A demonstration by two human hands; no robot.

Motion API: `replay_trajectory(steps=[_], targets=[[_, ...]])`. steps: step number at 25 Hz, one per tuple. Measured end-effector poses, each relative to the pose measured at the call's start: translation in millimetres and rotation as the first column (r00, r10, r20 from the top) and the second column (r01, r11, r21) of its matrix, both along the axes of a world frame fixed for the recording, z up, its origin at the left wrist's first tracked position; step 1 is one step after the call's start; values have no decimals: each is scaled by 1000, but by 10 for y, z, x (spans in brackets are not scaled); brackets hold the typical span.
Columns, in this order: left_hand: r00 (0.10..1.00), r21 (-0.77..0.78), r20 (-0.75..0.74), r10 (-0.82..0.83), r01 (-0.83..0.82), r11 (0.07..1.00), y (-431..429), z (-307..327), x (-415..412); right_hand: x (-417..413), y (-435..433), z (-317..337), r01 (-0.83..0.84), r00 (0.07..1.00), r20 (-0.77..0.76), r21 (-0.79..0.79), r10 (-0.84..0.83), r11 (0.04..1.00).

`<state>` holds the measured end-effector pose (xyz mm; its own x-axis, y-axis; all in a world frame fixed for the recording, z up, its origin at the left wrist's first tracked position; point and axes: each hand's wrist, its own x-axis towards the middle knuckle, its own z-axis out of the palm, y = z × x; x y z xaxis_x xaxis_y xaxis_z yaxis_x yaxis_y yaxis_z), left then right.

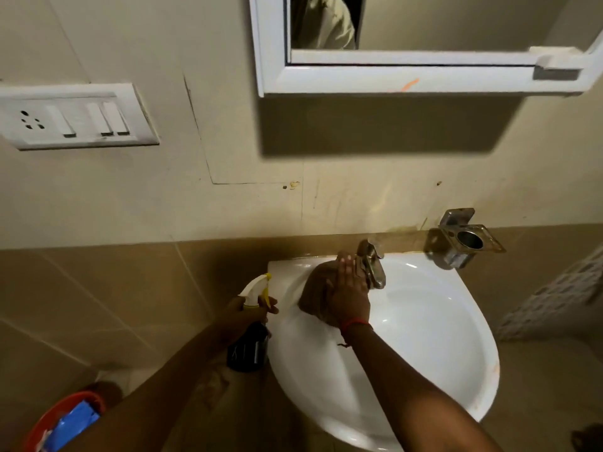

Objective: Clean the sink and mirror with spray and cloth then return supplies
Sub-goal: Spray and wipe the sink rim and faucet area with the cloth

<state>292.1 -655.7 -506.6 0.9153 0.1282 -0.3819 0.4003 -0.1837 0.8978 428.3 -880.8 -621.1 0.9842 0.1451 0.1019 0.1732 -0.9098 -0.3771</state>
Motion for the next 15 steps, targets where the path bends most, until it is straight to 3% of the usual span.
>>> replay_trajectory(steps=[3,4,6,8,10,12,14,15], targets=[[1000,8,7,14,-14,1000,87,20,-16,-56,420,69,143,989,-45,79,-139,987],[1000,11,14,26,-27,1000,123,43,-20,-113,611,134,76,996,-50,101,-72,992],[1000,31,19,24,-25,999,208,75,6,-272,966,148,-234,972,-14,51,235,971],[1000,53,-13,-3,4,999,271,67,5,-281,1015,199,-531,847,-35,24,531,847],[999,59,-37,-1,3,998,254,29,-5,-66,759,258,-640,768,-17,-19,640,768],[1000,46,-8,-7,8,999,166,12,-51,107,379,254,-555,829,25,-86,559,827],[999,40,40,5,-6,999,122,-22,-80,109,27,210,-275,954,110,-65,280,959],[997,27,72,17,-19,999,137,-55,-102,53,-16,154,-106,991,78,-14,107,994]])
